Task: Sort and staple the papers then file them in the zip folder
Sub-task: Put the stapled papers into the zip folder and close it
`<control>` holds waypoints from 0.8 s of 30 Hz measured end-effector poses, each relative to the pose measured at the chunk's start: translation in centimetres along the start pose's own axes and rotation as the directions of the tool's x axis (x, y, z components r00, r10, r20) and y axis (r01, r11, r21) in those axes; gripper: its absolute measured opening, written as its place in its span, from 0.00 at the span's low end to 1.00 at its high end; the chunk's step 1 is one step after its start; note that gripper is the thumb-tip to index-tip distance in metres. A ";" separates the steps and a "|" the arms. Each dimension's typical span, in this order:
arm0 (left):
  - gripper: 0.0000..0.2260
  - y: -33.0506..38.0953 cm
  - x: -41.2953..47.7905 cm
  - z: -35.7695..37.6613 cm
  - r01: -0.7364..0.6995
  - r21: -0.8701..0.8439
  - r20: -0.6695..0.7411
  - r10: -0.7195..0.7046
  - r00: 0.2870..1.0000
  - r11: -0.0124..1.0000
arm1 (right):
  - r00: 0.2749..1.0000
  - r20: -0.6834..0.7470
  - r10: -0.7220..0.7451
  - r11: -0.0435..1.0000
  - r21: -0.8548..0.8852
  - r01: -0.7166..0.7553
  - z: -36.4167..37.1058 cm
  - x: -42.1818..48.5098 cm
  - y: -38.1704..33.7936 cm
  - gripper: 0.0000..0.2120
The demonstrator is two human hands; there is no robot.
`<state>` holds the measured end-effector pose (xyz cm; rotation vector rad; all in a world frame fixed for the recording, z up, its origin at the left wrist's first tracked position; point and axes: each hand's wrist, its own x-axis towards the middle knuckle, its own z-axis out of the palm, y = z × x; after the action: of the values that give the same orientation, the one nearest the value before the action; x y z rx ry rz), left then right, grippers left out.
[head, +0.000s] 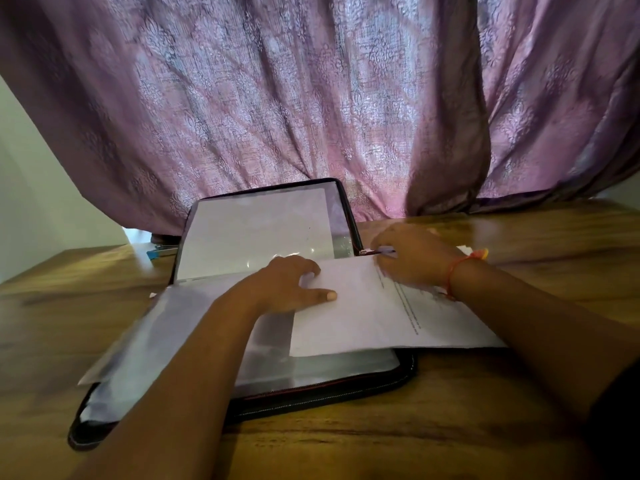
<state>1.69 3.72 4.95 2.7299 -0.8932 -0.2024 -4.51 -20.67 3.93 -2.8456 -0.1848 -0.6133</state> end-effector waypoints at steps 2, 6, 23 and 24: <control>0.32 0.4 -0.2 -0.1 -0.013 0.056 0.030 0.011 0.999 0.998 | 0.985 -0.037 0.166 0.983 -0.078 -0.169 -0.8 -0.3 0.6 0.10; 0.37 1.2 -0.6 -0.1 -0.045 0.127 0.068 0.037 0.997 0.991 | 0.876 0.012 0.482 0.851 -0.245 -0.465 -2.2 -2.3 2.4 0.19; 0.42 1.7 -0.6 1.2 -0.095 0.208 0.183 0.057 0.981 0.974 | 0.843 0.098 0.529 0.835 0.114 -0.538 -2.0 -2.9 3.4 0.12; 0.42 1.7 -0.6 1.1 -0.089 0.193 0.193 0.051 0.980 0.977 | 0.854 0.085 0.513 0.828 0.214 -0.519 -1.6 -2.8 3.2 0.10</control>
<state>-0.05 2.52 4.39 2.8943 -1.1154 -0.3795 -7.15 -24.35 3.60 -2.5091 0.4732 -0.4048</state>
